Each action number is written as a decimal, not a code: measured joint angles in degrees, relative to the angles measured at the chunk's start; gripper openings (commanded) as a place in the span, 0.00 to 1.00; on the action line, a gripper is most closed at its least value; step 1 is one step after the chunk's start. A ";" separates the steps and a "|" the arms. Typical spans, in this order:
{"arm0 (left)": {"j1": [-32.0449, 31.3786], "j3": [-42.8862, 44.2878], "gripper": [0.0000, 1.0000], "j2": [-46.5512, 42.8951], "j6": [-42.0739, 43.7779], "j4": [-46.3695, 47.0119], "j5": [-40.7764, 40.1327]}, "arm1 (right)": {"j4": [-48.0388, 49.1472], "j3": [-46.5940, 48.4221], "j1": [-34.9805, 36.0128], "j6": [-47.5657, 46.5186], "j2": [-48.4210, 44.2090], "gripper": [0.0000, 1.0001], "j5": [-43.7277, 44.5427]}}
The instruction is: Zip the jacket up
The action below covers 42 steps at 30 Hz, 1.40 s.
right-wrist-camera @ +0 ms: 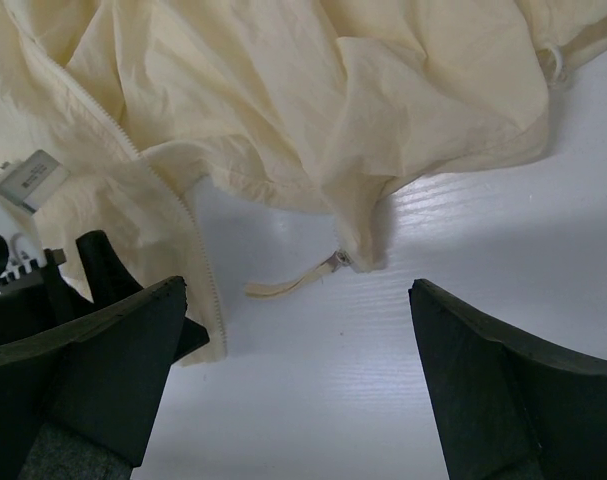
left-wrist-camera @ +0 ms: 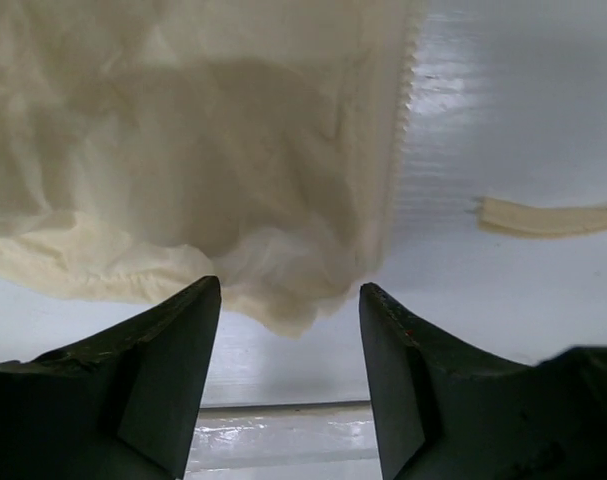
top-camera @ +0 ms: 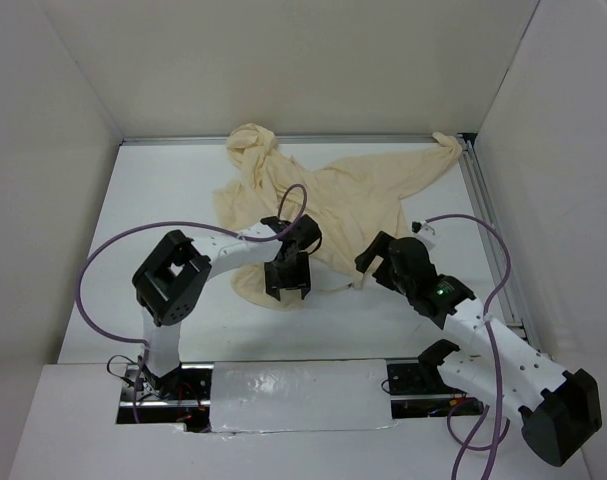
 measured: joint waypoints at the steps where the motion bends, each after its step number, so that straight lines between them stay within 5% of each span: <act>1: 0.00 0.00 0.69 0.68 0.00 0.00 -0.02 | 0.00 0.00 -0.09 -0.02 0.00 1.00 0.00; 10: 0.00 0.26 0.52 2.97 0.09 0.48 0.02 | 0.04 0.00 -0.52 0.00 1.03 1.00 -0.07; 14: -0.15 1.33 0.61 3.89 0.13 0.07 0.20 | 0.02 -0.04 -0.61 0.28 1.53 1.00 0.17; 17: -0.52 1.92 0.55 4.35 0.26 0.37 0.76 | -0.15 -0.17 -0.74 1.09 2.58 1.00 1.36; 24: -1.03 3.45 0.00 6.01 0.46 0.68 3.89 | -1.09 -1.73 -1.27 1.97 4.61 1.00 2.43; 35: -0.87 1.53 0.00 5.14 0.70 5.18 7.54 | 0.90 -1.27 -1.62 -6.78 15.63 0.91 -0.94; 42: -0.81 -0.81 0.00 3.56 1.81 8.00 7.96 | 5.68 -1.25 -1.64 -11.10 22.05 0.64 -7.23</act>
